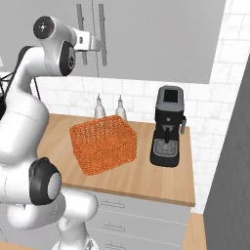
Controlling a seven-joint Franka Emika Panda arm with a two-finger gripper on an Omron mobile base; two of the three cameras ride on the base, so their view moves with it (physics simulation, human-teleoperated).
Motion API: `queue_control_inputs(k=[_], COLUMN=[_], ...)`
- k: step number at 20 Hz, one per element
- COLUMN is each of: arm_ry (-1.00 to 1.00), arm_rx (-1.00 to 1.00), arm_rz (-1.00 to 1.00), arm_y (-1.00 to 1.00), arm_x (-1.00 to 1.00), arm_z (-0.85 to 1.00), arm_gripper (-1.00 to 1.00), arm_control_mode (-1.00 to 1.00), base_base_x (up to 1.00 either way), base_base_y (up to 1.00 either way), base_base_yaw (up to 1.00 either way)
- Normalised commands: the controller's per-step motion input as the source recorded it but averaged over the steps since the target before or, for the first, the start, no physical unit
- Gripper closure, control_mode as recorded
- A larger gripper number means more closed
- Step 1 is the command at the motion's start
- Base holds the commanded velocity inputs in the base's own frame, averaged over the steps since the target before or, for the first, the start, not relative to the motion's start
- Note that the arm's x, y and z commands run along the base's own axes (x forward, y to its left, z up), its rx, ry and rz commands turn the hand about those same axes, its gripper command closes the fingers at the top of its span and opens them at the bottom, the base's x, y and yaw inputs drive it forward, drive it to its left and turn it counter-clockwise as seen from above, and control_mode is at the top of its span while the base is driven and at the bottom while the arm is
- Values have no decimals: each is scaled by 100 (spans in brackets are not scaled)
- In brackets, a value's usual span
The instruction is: Open the cabinet, pick up the bread from the cabinet and place it in the basket. Then move the basket to the dining counter.
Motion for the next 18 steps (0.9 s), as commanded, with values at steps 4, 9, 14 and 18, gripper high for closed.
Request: queue_control_inputs(k=[4,9,14,18], arm_ry=[-2,-5,-5,-2], arm_rx=[1,0,0,0], arm_rz=[0,0,0,0], arm_y=[0,0,0,0], arm_x=[40,32,30,34], arm_z=[0,0,0,-10], arm_gripper=[-100,-100,-100,100], arm_control_mode=[-100,-100,-100,-100], base_base_x=[0,0,0,0], base_base_y=[0,0,0,0], base_base_yaw=[0,0,0,0])
